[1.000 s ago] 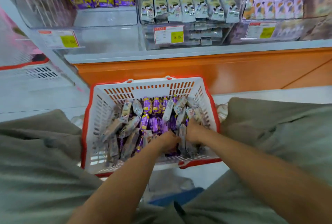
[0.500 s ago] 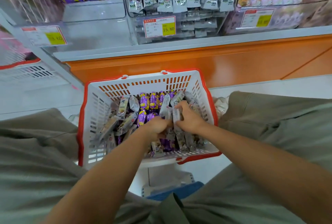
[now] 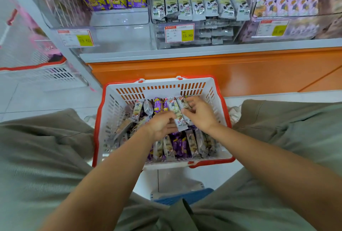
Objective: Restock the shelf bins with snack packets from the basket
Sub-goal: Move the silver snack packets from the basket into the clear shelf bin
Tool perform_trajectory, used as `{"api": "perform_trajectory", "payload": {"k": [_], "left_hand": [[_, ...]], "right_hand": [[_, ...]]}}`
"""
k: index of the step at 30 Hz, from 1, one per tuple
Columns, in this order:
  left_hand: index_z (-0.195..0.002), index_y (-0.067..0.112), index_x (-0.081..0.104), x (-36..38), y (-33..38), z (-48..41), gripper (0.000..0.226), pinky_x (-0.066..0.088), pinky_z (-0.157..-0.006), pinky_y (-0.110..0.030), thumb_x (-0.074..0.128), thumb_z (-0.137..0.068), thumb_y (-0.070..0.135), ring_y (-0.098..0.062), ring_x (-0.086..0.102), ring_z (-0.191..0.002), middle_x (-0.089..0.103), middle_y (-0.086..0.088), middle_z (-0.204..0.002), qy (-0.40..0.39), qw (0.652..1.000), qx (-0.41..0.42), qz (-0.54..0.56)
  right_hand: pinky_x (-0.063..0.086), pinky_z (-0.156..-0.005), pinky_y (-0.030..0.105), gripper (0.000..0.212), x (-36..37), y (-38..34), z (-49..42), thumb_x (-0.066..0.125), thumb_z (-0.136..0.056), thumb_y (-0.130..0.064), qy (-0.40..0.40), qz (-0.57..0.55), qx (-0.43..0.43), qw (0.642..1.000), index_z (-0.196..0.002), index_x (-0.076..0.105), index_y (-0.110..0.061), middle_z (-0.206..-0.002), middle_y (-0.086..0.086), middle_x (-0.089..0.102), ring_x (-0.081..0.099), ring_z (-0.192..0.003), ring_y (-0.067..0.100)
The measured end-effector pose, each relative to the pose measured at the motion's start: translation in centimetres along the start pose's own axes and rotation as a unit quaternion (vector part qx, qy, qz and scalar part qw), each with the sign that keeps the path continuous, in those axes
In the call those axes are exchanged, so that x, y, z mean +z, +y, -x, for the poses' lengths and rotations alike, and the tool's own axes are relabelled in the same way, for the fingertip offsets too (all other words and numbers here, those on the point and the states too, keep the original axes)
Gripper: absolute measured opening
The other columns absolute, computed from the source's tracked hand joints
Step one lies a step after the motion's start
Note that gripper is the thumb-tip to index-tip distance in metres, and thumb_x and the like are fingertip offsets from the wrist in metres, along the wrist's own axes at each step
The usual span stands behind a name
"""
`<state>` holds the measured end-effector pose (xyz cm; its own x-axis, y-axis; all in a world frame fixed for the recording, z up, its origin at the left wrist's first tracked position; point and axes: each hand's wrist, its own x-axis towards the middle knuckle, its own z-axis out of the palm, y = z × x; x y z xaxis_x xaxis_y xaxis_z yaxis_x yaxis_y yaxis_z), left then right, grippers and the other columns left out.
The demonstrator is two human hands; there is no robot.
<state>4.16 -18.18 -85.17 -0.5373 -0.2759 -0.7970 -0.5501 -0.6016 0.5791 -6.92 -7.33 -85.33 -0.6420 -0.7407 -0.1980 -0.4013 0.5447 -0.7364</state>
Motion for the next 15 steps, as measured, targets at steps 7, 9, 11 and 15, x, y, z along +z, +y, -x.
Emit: {"api": "perform_trajectory", "payload": {"k": [7, 9, 11, 15], "left_hand": [[-0.13, 0.005, 0.046, -0.26, -0.14, 0.28, 0.042, 0.054, -0.085, -0.036, 0.063, -0.092, 0.005, -0.028, 0.061, -0.101, 0.056, -0.012, -0.121, 0.016, 0.999, 0.021, 0.034], [-0.128, 0.003, 0.05, -0.62, -0.13, 0.2, 0.041, 0.057, -0.075, -0.033, 0.064, -0.09, 0.005, -0.027, 0.065, -0.096, 0.062, -0.015, -0.121, 0.026, 0.999, 0.025, 0.037], [-0.121, 0.005, 0.055, -0.81, 0.06, 0.28, 0.032, 0.057, -0.07, -0.031, 0.064, -0.09, 0.005, -0.025, 0.066, -0.092, 0.065, -0.014, -0.115, 0.028, 0.999, 0.023, 0.038], [-0.111, 0.011, 0.06, -0.65, 0.75, 0.7, 0.022, 0.057, -0.063, -0.028, 0.066, -0.091, 0.017, -0.019, 0.067, -0.083, 0.067, -0.004, -0.095, 0.025, 0.998, 0.026, 0.053]], "right_hand": [[0.044, -0.096, 0.027, 0.045, 0.26, -0.44, 0.59, 0.066, -0.09, -0.014, -0.033, -0.05, -0.042, 0.997, -0.133, 0.051, -0.015, -0.124, 0.001, 0.053, 0.052, -0.108, 0.014], [0.042, -0.102, 0.03, 0.05, 0.37, -0.45, 0.77, 0.065, -0.089, -0.009, -0.047, -0.046, -0.048, 0.997, -0.135, 0.049, -0.017, -0.13, 0.001, 0.052, 0.05, -0.115, 0.014], [0.04, -0.105, 0.029, 0.052, 0.41, -0.52, 0.86, 0.065, -0.089, -0.007, -0.053, -0.054, -0.046, 0.996, -0.137, 0.048, -0.017, -0.133, 0.0, 0.051, 0.048, -0.117, 0.01], [0.041, -0.107, 0.031, 0.047, 0.41, -0.7, 0.71, 0.065, -0.09, -0.009, -0.05, -0.102, -0.052, 0.992, -0.133, 0.049, -0.019, -0.126, -0.007, 0.055, 0.049, -0.118, 0.006]]}}
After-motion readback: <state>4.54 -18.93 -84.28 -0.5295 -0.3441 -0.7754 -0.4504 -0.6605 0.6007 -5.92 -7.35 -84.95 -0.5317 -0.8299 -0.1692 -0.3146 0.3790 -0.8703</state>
